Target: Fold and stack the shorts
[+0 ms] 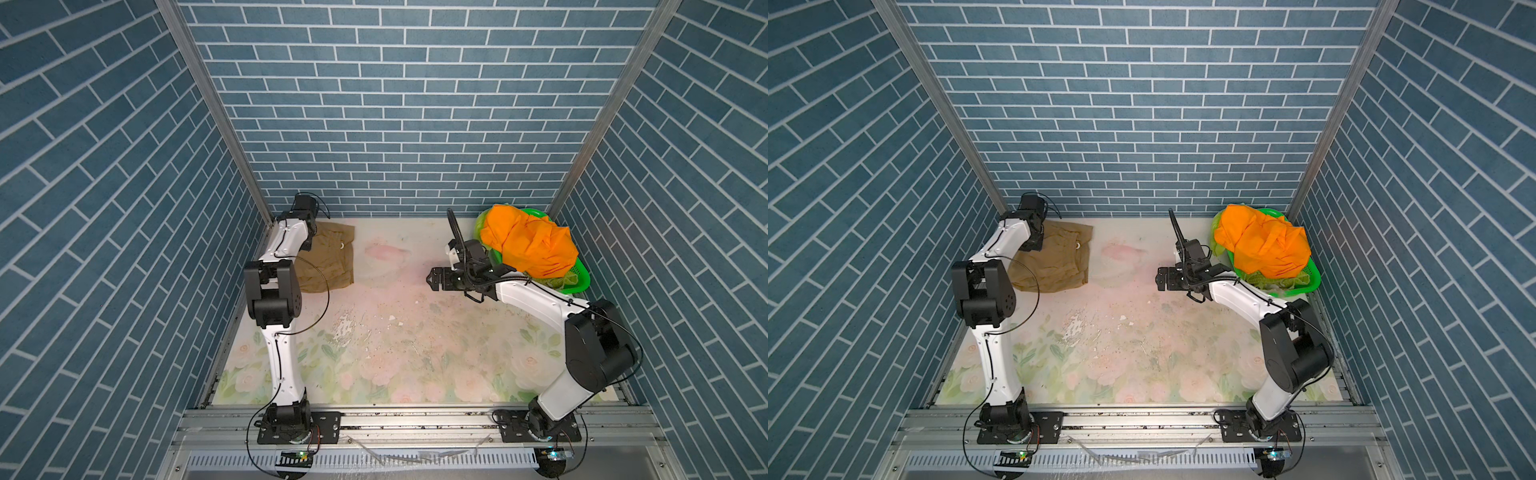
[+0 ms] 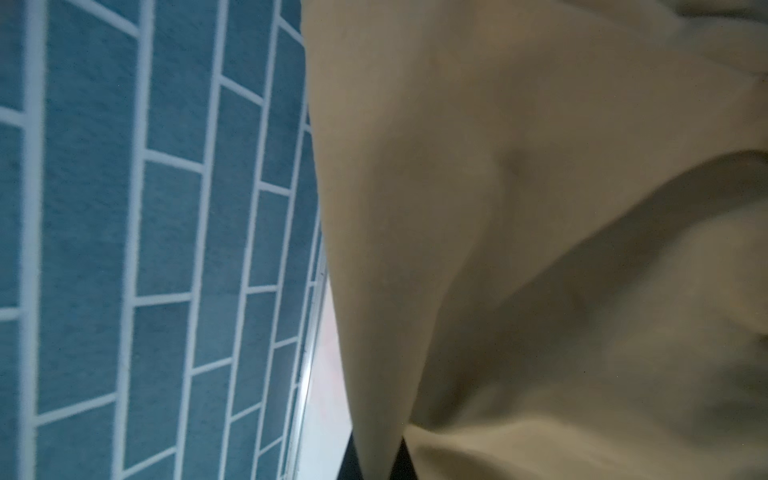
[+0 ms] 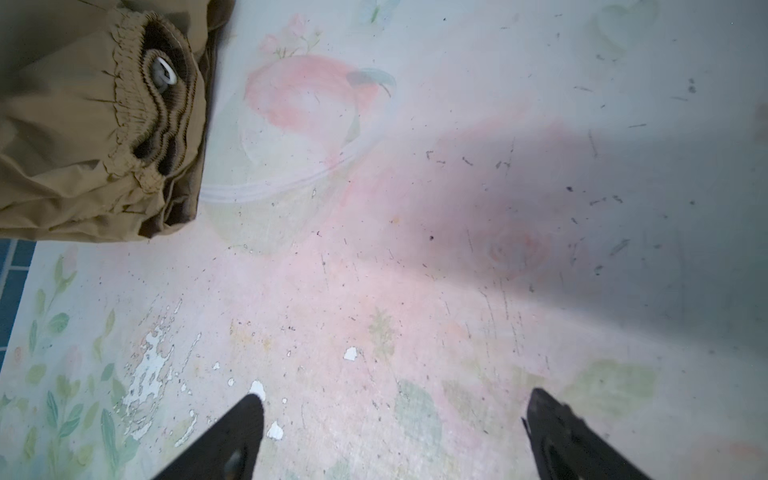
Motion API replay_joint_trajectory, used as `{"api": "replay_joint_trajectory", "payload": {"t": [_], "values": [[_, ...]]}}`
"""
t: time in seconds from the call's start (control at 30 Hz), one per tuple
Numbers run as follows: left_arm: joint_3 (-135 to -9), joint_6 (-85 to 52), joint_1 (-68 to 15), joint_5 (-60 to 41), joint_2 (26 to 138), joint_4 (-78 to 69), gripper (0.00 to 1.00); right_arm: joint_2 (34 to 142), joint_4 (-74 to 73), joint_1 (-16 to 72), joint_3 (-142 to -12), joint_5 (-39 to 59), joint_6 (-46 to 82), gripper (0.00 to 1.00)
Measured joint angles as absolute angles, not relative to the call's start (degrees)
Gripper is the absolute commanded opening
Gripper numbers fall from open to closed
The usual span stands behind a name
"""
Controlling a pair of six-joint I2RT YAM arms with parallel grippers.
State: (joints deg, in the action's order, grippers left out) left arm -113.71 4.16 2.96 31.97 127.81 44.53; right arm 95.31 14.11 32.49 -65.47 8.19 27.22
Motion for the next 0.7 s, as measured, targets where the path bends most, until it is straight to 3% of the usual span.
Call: {"api": "replay_joint_trajectory", "payload": {"t": [0.43,0.7], "values": [[-127.26,9.1,8.25,28.82,139.35,42.22,0.0,97.45,7.81,33.98,-68.16,11.49,28.75,0.99],[-130.72,9.43,10.83,28.01,140.59,42.5,0.0,97.56,1.74,37.1,-68.77,14.98,28.73,0.99]]}}
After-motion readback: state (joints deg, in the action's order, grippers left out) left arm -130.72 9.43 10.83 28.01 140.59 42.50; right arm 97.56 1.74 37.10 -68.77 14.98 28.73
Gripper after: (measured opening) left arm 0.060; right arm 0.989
